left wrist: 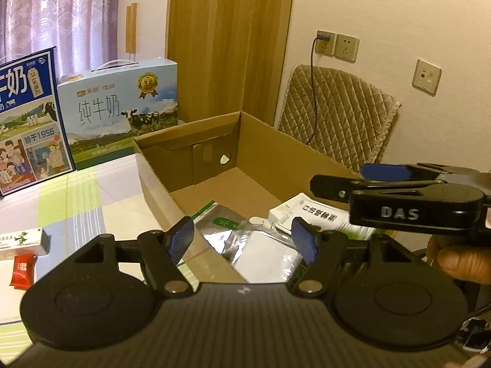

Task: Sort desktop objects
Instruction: 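Open the left tool dropping the clear packet while the right tool drops the spray box, then withdraw both tools from the cardboard box back over the table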

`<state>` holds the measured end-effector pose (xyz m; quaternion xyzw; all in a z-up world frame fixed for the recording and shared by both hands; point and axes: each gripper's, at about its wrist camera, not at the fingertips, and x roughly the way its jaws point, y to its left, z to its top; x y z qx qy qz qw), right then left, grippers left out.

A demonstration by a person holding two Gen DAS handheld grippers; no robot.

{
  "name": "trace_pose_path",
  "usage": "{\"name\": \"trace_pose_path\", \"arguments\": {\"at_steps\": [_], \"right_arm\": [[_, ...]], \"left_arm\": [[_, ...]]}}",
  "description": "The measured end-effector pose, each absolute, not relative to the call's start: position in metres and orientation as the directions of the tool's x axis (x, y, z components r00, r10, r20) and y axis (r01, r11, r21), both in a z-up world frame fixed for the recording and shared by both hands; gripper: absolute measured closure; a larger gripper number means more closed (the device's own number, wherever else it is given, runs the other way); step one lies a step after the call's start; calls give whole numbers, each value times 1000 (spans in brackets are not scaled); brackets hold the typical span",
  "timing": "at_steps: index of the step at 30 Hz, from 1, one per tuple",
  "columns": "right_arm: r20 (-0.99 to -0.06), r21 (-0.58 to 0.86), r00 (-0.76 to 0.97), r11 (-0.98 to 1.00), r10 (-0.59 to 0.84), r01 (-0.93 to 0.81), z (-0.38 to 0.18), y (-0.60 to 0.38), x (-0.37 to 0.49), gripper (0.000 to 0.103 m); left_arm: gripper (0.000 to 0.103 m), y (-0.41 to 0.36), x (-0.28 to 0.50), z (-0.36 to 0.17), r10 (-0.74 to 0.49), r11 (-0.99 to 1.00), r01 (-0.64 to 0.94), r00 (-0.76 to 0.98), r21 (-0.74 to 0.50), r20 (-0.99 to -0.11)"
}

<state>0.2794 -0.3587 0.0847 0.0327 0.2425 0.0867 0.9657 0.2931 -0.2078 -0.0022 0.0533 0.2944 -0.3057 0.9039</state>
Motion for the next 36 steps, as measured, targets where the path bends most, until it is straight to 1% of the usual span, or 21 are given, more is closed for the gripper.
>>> {"name": "trace_pose_path", "arguments": {"at_steps": [6,12,20,28,36], "right_arm": [[-491,96,854,985,173,-144,83,-355,276,23],[-500,81,851,987,163,-141,87,-352,271,23],[-499,68,851,986,165,-151,95,-341,265,22],[-497,54,848,982,186,-183,100,-321,261,21],[-494,57,846,979,199,-197,103,-310,258,18]], "left_arm": [[36,-198,293,-1,-509,818,570,649,-82,-565],[34,-186,291,2,-500,825,561,660,-75,-562],[29,-163,288,8,-481,842,535,681,-74,-552],[28,-135,284,13,-451,862,504,705,-61,-546],[26,-93,282,10,-398,893,447,725,-56,-562]]}}
